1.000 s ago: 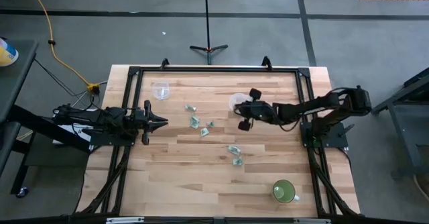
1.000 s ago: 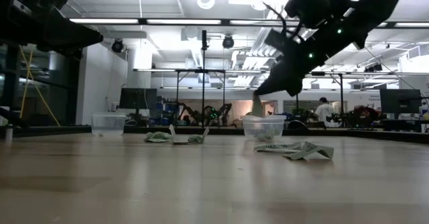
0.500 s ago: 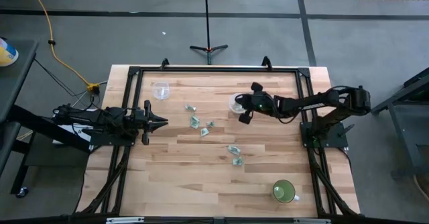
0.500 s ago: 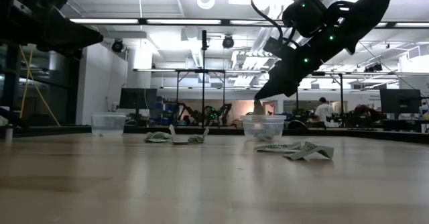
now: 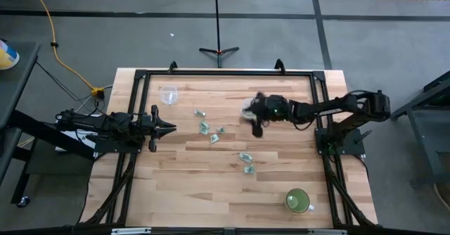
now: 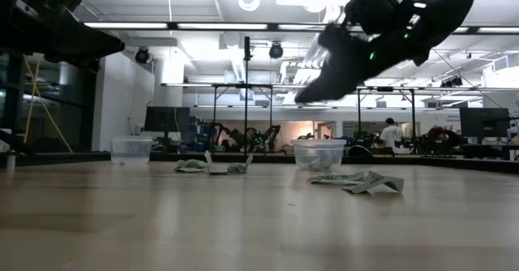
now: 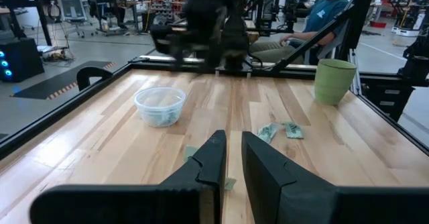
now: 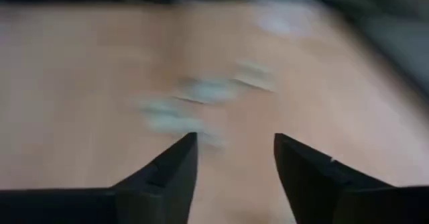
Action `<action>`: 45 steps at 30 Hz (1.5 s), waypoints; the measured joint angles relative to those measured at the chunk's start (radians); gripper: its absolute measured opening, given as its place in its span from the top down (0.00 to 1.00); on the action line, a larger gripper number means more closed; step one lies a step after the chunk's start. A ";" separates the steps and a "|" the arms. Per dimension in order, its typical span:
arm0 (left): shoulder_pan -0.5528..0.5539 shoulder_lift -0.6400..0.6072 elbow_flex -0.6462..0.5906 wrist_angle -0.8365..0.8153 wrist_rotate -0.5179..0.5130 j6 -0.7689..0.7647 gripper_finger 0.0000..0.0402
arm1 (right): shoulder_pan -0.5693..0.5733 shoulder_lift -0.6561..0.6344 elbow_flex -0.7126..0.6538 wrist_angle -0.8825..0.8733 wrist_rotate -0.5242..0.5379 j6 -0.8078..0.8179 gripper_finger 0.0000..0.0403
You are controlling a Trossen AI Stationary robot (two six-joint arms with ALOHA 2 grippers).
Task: Pick and place Stevia / Truvia into bins
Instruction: Put the stevia packet into the bottom transparent container
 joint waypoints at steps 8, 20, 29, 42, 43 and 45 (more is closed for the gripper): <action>0.000 0.000 0.000 0.000 0.000 0.000 0.79 | 0.240 0.071 0.001 -0.087 -0.064 0.053 0.48; 0.000 0.000 0.000 0.001 0.000 0.000 0.79 | 0.406 0.165 0.000 -0.127 0.192 0.160 0.48; 0.000 0.000 0.000 0.001 0.000 0.000 0.79 | 0.403 0.189 0.000 -0.134 0.145 0.182 0.48; 0.000 0.000 0.000 0.001 0.000 0.000 0.79 | 0.404 0.264 0.000 -0.117 0.194 0.183 0.50; 0.000 0.000 0.000 0.001 0.000 0.000 0.79 | 0.403 0.265 0.000 -0.109 0.195 0.183 0.52; 0.000 0.000 0.000 0.001 0.000 0.000 0.79 | 0.403 0.267 0.000 -0.091 0.192 0.164 0.56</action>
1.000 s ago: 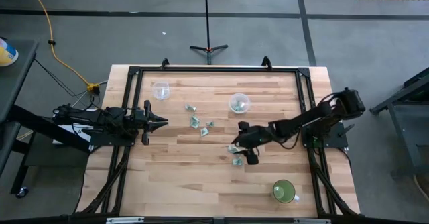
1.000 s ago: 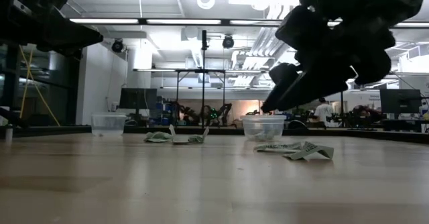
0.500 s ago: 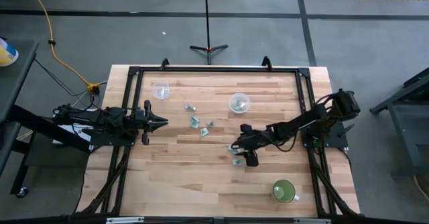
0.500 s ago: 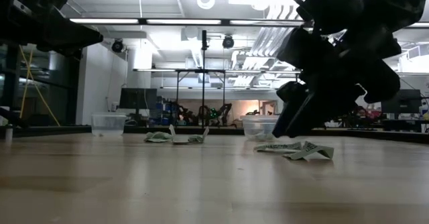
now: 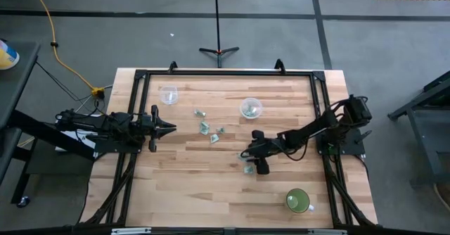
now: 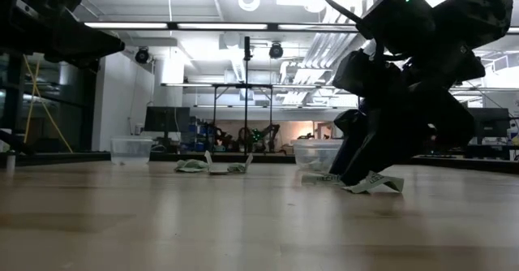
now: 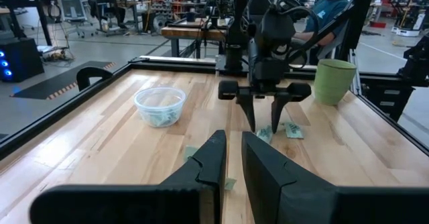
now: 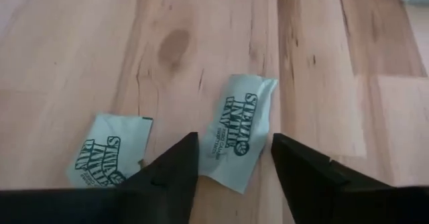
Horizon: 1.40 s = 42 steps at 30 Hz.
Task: Pick and place Stevia / Truvia into bins
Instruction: Put the stevia packet into the bottom transparent container
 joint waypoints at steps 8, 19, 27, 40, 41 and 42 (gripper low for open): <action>0.000 0.000 0.000 0.000 0.000 0.000 0.79 | -0.003 0.003 -0.001 0.055 -0.015 -0.088 0.90; 0.000 0.000 0.000 0.000 0.000 0.000 0.79 | -0.024 -0.095 -0.002 0.113 0.130 -0.276 0.99; 0.000 0.000 0.000 -0.002 0.000 0.000 0.79 | -0.134 -0.350 -0.002 -0.122 0.396 -0.360 0.99; 0.000 0.000 0.000 -0.002 0.000 0.000 0.79 | -0.407 -0.324 -0.002 -0.244 0.296 -0.261 0.97; 0.000 0.000 0.000 -0.003 0.000 0.000 0.79 | -0.419 -0.319 -0.002 -0.239 0.294 -0.247 0.96; 0.000 0.000 0.000 -0.004 0.000 0.000 0.79 | -0.429 -0.316 -0.002 -0.237 0.289 -0.242 0.95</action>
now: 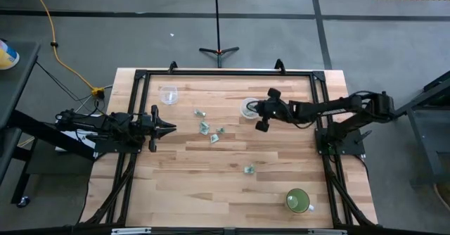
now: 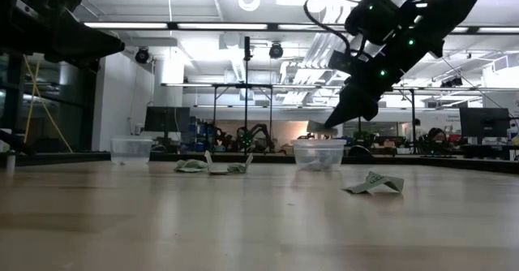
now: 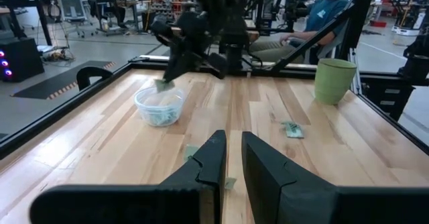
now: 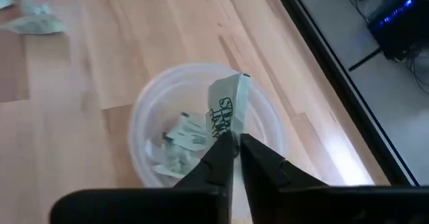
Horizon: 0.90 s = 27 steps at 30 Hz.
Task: Pick and place Stevia / Truvia into bins
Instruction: Put the stevia packet into the bottom transparent container
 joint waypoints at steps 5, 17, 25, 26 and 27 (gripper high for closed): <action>0.000 0.000 0.000 -0.004 0.000 0.000 0.79 | -0.018 0.000 0.000 0.013 -0.008 0.018 0.83; 0.000 0.000 0.000 -0.005 0.000 0.000 0.79 | 0.136 0.000 0.001 0.235 -0.716 0.041 0.60; 0.000 0.000 0.000 -0.004 0.000 0.000 0.79 | 0.429 0.002 0.001 0.144 -0.453 0.151 0.52; 0.000 0.000 0.000 -0.004 0.000 0.000 0.79 | 0.458 0.002 0.001 0.143 -0.410 0.161 0.51; 0.000 0.000 0.000 -0.004 0.000 0.000 0.79 | 0.487 0.002 0.001 0.138 -0.371 0.172 0.49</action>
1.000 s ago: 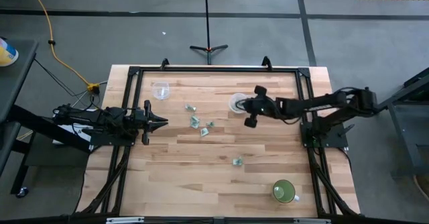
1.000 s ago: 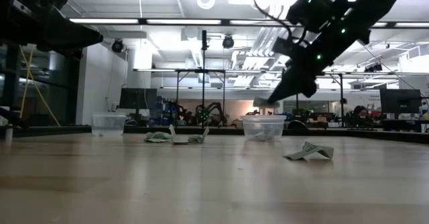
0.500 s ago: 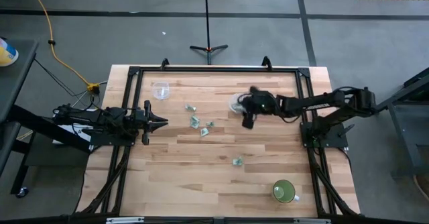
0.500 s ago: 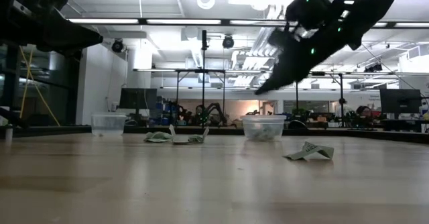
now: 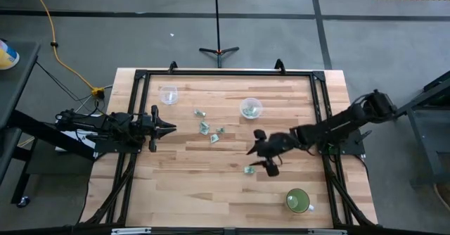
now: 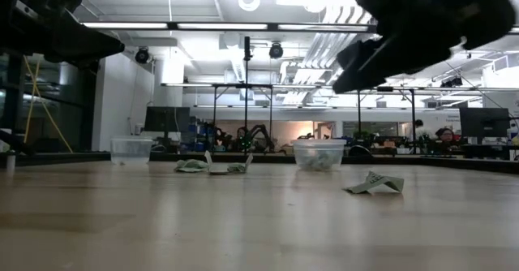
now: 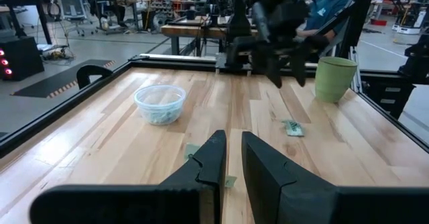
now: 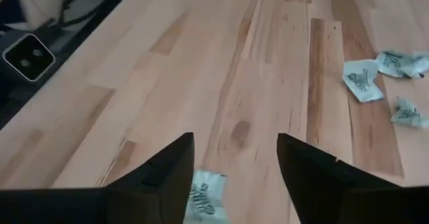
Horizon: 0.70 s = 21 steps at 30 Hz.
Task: Pick and place Stevia / Truvia into bins
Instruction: Put the stevia packet into the bottom transparent container
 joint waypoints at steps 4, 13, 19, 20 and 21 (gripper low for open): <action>0.000 0.000 0.000 0.000 0.000 0.000 0.79 | 0.081 0.012 0.000 -0.032 0.129 0.053 0.43; 0.000 0.000 0.000 0.001 0.000 0.000 0.79 | 0.128 0.190 0.000 0.059 0.146 0.111 0.41; 0.000 0.000 0.000 0.001 -0.001 0.000 0.79 | 0.124 0.274 0.000 0.087 0.121 0.142 0.41; 0.000 0.000 0.000 0.001 -0.001 0.000 0.79 | 0.124 0.281 0.000 0.086 0.121 0.141 0.41; 0.000 0.000 0.000 0.001 -0.001 0.000 0.79 | 0.124 0.288 0.000 0.088 0.121 0.141 0.41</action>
